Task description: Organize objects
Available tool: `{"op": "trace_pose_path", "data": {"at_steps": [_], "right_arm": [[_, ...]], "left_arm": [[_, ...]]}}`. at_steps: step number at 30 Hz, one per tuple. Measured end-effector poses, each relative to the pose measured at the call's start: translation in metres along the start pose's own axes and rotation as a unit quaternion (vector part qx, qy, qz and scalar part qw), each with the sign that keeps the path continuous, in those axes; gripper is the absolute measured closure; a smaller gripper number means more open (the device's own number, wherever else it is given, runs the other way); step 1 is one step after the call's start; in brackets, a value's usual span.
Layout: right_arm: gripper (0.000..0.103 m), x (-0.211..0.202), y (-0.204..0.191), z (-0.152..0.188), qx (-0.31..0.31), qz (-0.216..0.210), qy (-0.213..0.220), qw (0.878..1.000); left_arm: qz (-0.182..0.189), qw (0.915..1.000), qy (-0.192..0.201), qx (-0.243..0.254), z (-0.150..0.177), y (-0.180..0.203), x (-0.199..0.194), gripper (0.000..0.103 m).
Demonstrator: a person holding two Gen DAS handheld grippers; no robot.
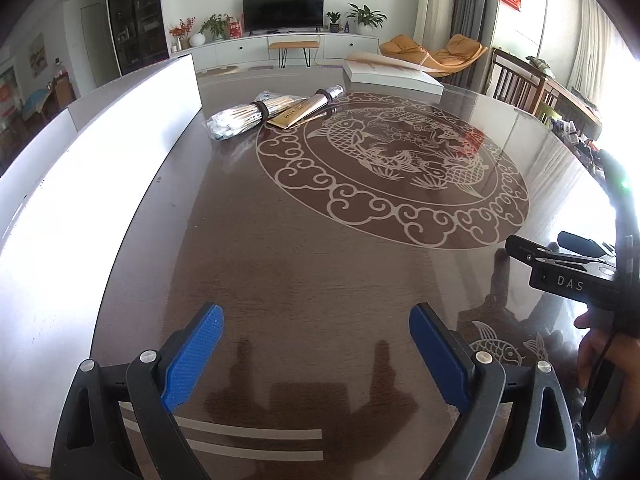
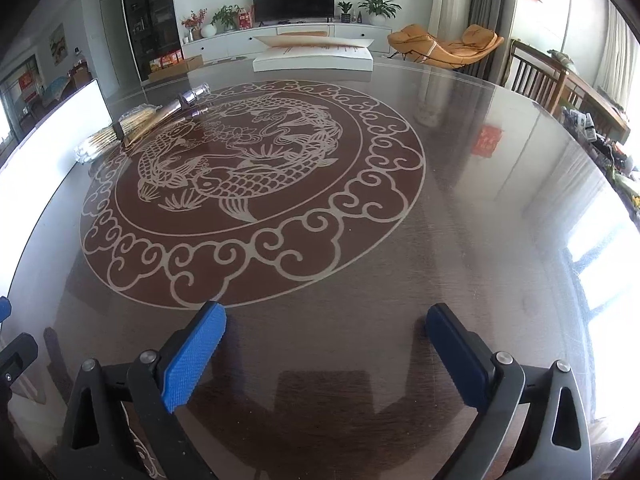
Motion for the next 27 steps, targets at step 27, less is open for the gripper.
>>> {"op": "trace_pose_path", "data": {"at_steps": [27], "right_arm": [[0.000, 0.001, 0.000, 0.000, 0.003, -0.003, -0.001, 1.000]], "left_arm": [[-0.019, 0.9996, -0.021, -0.008, -0.001, -0.010, 0.036, 0.000]]}}
Point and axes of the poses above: each gripper's, at about its wrist camera, not at the fingertips, and x roughly the way its jaws point, y to its right, z to its underside, the point moved 5 cm from there along x, roughly the way its jaws point, and after that the axes turned 6 degrees about y, right-handed, at the moved point
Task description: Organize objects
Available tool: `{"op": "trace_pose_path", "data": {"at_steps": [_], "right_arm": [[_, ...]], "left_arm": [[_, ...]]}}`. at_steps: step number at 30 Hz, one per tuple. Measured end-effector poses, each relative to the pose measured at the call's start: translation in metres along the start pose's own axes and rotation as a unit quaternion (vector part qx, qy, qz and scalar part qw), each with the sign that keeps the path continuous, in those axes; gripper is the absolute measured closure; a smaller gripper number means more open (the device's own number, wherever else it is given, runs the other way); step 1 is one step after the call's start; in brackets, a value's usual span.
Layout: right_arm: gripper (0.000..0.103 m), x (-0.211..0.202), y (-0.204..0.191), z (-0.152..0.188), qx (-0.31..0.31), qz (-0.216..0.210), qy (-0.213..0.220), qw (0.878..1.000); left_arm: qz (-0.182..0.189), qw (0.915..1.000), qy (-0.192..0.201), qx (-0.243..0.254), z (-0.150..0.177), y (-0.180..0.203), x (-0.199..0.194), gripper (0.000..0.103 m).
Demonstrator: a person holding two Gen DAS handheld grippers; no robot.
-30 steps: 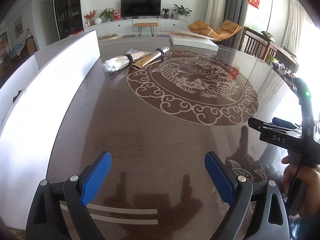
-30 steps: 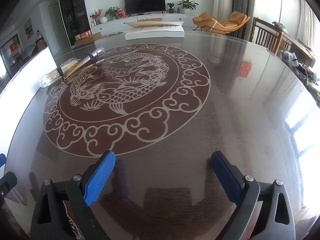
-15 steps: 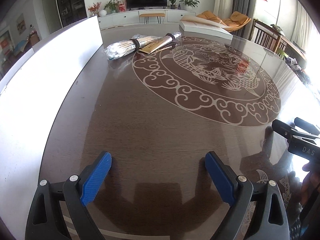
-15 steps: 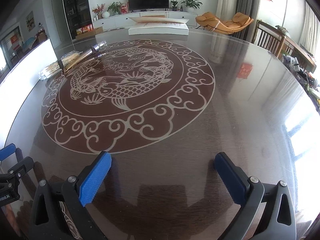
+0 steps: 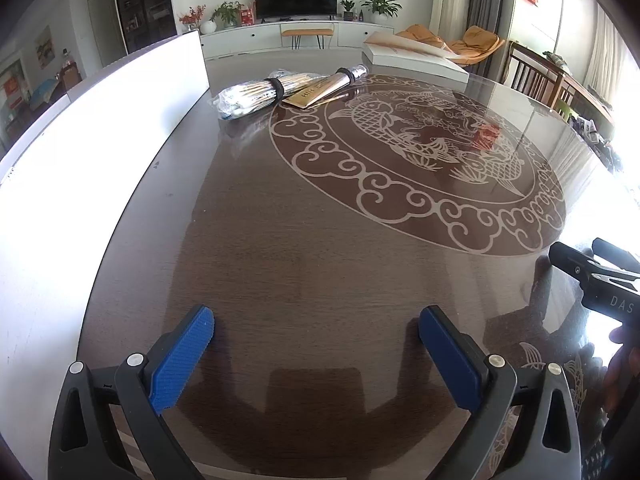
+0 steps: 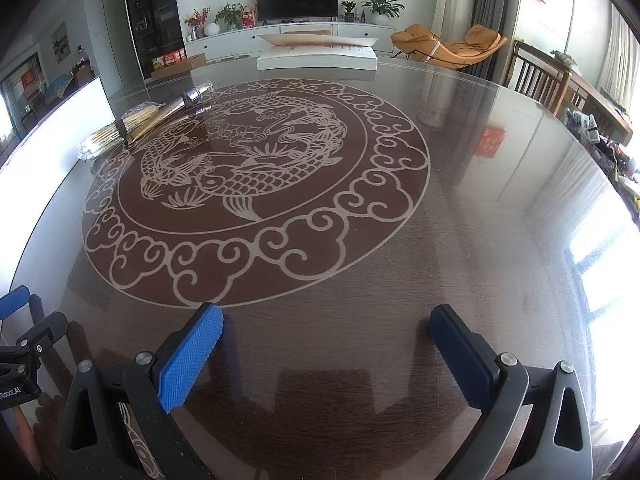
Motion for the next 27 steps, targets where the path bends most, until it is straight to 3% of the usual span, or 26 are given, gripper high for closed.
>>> {"op": "trace_pose_path", "data": {"at_steps": [19, 27], "right_arm": [[0.000, 0.001, 0.000, 0.000, 0.000, 0.001, 0.000, 1.000], [0.000, 0.001, 0.000, 0.001, 0.000, 0.001, -0.001, 1.000]], "left_arm": [[0.005, 1.0000, -0.005, 0.004, -0.006, -0.004, 0.007, 0.000], [-0.008, 0.9998, -0.009, -0.013, -0.018, -0.024, 0.018, 0.000]]}}
Point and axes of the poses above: each gripper's, at about its wrist camera, not at the fingertips, and x roughly the way its jaws point, y to its right, z to its underside, the point moved 5 cm from there along x, roughly the way its jaws point, and after that the axes turned 6 degrees about y, right-handed, at the moved point
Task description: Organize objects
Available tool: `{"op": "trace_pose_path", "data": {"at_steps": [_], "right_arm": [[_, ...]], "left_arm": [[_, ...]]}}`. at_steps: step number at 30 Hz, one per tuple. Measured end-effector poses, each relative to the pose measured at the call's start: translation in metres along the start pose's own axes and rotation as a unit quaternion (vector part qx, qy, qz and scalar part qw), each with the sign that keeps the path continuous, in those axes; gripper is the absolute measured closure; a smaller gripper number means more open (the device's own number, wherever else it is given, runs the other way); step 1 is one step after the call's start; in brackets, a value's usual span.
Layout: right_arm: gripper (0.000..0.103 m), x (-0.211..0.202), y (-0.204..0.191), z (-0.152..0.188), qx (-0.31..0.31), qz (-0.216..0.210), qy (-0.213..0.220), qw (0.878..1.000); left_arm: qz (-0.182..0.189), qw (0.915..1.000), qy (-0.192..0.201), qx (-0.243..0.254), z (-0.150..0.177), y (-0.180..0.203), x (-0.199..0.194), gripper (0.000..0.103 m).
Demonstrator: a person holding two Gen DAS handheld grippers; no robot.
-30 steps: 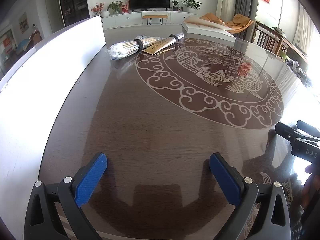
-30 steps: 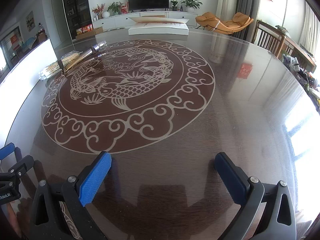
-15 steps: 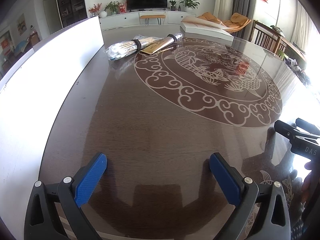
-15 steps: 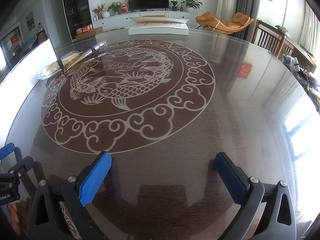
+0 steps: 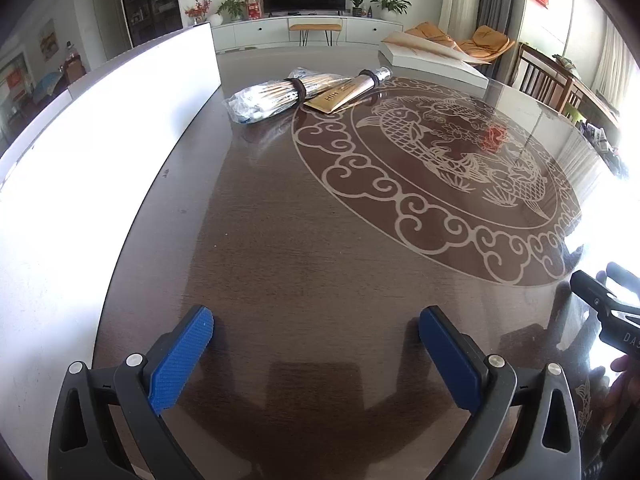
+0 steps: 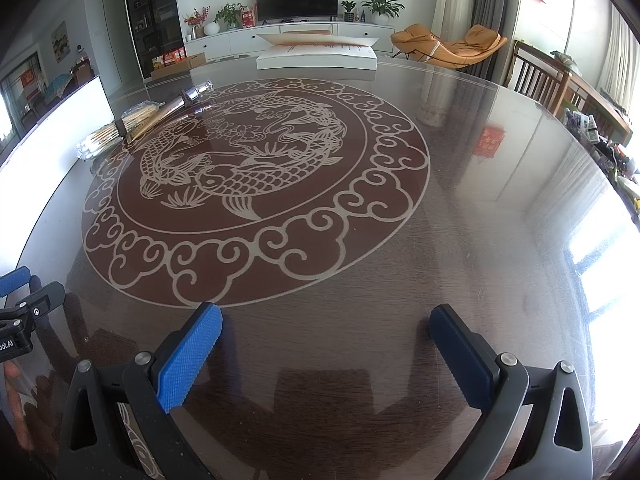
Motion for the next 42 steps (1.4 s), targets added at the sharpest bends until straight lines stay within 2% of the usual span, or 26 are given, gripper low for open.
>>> {"op": "trace_pose_path", "data": {"at_steps": [10, 20, 42], "right_arm": [[0.000, 0.0000, 0.0001, 0.0001, 0.000, 0.000, 0.000, 1.000], [0.000, 0.0001, 0.0000, 0.0000, 0.000, 0.000, 0.000, 1.000], [0.000, 0.0002, 0.0001, 0.0002, 0.000, 0.000, 0.000, 1.000]], "left_arm": [[0.004, 1.0000, 0.001, 0.009, -0.0020, -0.0022, 0.0019, 0.000], [0.025, 0.9992, 0.002, 0.032, 0.0017, -0.0031, -0.0028, 0.000], [0.023, 0.9993, 0.007, 0.029, 0.0027, -0.0036, -0.0035, 0.000]]}}
Point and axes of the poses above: each gripper's, at about its wrist camera, not at the fingertips, and x roughly the way its jaws point, y to its right, z to its underside, the point moved 5 cm from there along x, roughly the way its jaws point, and after that the axes turned 6 degrees about y, right-handed, at the moved point
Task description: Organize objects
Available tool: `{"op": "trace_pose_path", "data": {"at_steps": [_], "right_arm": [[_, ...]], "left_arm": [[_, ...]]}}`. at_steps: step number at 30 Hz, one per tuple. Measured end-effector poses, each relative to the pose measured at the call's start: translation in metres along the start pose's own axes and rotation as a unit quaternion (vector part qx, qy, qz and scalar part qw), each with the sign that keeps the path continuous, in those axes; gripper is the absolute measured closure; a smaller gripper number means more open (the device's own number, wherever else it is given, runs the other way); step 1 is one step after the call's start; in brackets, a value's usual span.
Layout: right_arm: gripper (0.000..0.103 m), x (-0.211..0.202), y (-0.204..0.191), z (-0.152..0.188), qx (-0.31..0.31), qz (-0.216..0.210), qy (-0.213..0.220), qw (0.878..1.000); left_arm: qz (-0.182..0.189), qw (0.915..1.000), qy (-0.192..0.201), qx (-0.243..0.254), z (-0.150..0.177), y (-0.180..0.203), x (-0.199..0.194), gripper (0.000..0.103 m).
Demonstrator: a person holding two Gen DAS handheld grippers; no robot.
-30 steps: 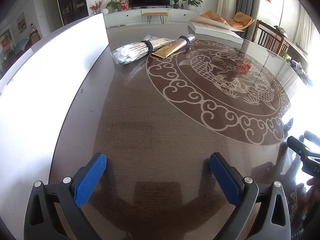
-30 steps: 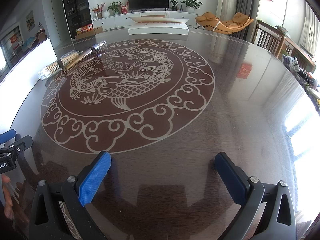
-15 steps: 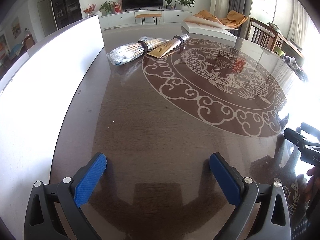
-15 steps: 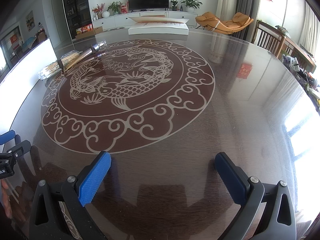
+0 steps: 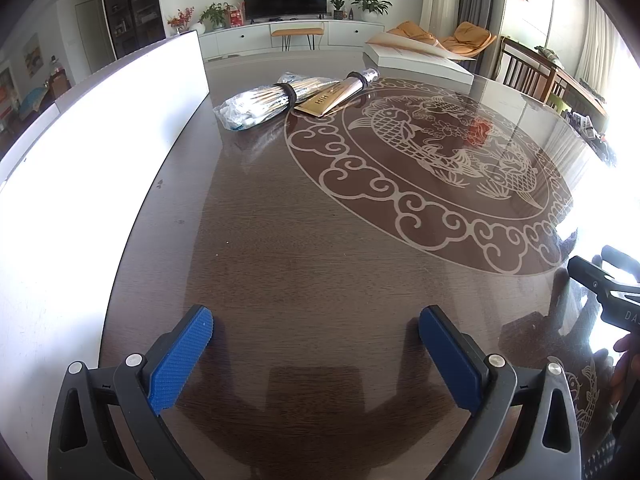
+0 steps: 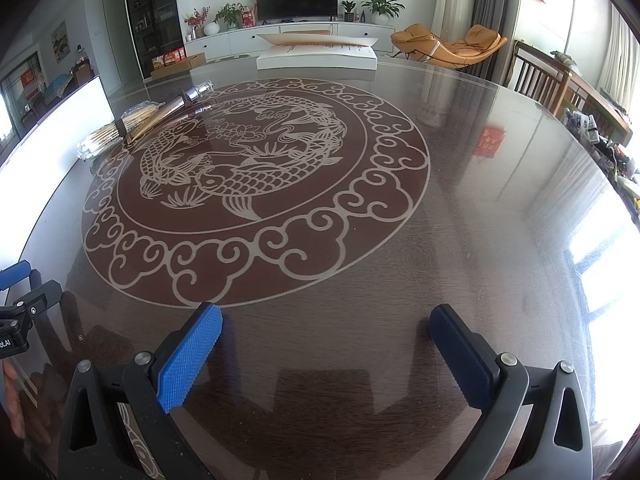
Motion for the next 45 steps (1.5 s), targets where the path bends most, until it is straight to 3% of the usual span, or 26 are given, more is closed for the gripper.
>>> {"op": "trace_pose_path", "data": {"at_steps": [10, 13, 19, 21, 26, 31, 35, 36, 37, 40, 45], "right_arm": [[0.000, 0.000, 0.000, 0.000, 0.000, 0.000, 0.000, 1.000], [0.000, 0.008, -0.003, -0.008, -0.015, -0.016, -0.025, 0.999], [0.001, 0.028, -0.048, -0.088, -0.042, -0.070, -0.015, 0.997], [0.006, 0.045, -0.076, -0.121, -0.051, -0.091, -0.023, 0.994], [0.046, 0.104, -0.141, -0.180, -0.017, -0.118, -0.075, 0.990], [0.047, 0.150, -0.162, -0.215, 0.072, -0.096, -0.082, 0.989], [0.047, 0.175, -0.179, -0.222, 0.068, -0.071, -0.096, 0.991], [0.050, 0.176, -0.184, -0.222, 0.056, -0.065, -0.095, 0.992], [0.058, 0.175, -0.188, -0.221, 0.034, -0.054, -0.092, 0.994], [0.074, 0.163, -0.194, -0.206, 0.001, -0.077, -0.092, 0.993], [0.074, 0.127, -0.170, -0.163, -0.093, -0.093, -0.077, 0.988]], "left_arm": [[0.007, 0.9999, -0.002, 0.008, 0.003, 0.000, -0.004, 0.000], [0.011, 0.9999, -0.001, 0.011, 0.006, 0.000, -0.007, 0.000], [0.009, 0.9999, 0.001, 0.008, 0.005, 0.000, -0.006, 0.000], [0.008, 0.9999, 0.002, 0.008, 0.005, 0.000, -0.006, 0.000], [0.008, 0.9999, 0.002, 0.008, 0.005, 0.000, -0.006, 0.000], [0.008, 0.9999, 0.002, 0.008, 0.005, 0.000, -0.006, 0.000], [0.008, 0.9999, 0.002, 0.008, 0.005, 0.001, -0.005, 0.000], [0.008, 0.9999, 0.002, 0.008, 0.005, 0.001, -0.005, 0.000], [0.008, 0.9999, 0.002, 0.008, 0.005, 0.001, -0.005, 0.000], [0.008, 0.9999, 0.002, 0.008, 0.004, 0.001, -0.005, 0.000], [0.008, 0.9999, 0.002, 0.008, 0.004, 0.001, -0.005, 0.000]]}}
Point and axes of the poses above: each gripper's, at about its wrist camera, not at the fingertips, and x roughly the way its jaws point, y to its right, z to its underside, the point moved 5 cm from there along x, roughly the way its jaws point, and after that the axes turned 6 degrees about y, right-handed, at the moved point
